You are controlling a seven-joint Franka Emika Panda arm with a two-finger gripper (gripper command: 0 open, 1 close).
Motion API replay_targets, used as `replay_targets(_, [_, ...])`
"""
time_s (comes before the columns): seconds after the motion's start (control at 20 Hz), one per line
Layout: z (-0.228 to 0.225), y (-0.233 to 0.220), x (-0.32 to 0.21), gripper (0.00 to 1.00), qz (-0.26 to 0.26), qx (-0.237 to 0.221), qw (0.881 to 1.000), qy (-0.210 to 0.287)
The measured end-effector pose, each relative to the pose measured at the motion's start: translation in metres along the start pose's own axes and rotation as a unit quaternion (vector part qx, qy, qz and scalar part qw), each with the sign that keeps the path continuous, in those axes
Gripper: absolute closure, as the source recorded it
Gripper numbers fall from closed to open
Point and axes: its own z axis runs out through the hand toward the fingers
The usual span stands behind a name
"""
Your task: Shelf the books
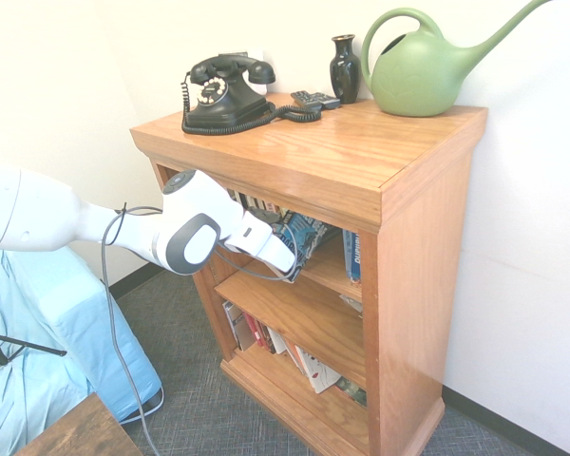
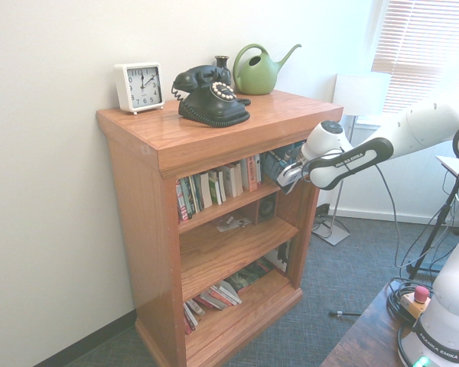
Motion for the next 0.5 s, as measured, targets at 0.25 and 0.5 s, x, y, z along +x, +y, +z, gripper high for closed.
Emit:
replay_targets(0.25, [0.005,-0.019,0.012,1.0,-0.004,-0.004,1.0,-0.007])
replay_targets(0.5, [0.008,-0.033,0.016,1.0,-0.011,-0.004,1.0,-0.006])
